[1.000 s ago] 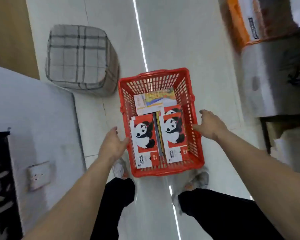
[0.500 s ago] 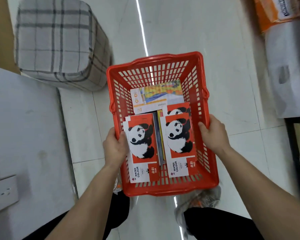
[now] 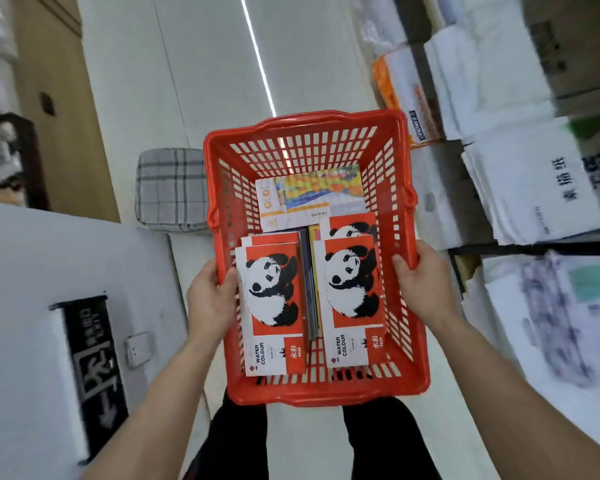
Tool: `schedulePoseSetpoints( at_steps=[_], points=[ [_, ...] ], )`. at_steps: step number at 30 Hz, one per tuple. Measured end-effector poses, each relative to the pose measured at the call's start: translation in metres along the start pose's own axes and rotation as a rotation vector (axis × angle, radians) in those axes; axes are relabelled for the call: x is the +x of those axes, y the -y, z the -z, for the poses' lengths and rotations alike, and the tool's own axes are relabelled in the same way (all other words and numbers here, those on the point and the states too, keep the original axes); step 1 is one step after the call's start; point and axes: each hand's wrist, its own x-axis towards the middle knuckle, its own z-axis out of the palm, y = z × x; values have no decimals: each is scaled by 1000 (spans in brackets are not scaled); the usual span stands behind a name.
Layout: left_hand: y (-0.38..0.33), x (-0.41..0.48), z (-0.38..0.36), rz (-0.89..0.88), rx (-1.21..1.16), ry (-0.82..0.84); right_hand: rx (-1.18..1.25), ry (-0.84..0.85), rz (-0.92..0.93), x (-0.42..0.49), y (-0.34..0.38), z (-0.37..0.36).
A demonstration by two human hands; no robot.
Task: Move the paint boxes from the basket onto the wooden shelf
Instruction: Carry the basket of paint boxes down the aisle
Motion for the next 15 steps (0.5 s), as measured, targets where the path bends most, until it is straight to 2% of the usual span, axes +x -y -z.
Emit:
schedulePoseSetpoints(
  at_steps=[4, 7, 15],
  points=[
    [-112, -36, 62, -52, -63, -4, 14, -64, 81, -25, 90, 91],
    [-171, -37, 95, -64, -93, -29, -4, -99, 128, -23, 152, 130],
    [-272, 45, 170, -90, -210, -73, -17, -108, 220, 41, 308, 147]
  ],
)
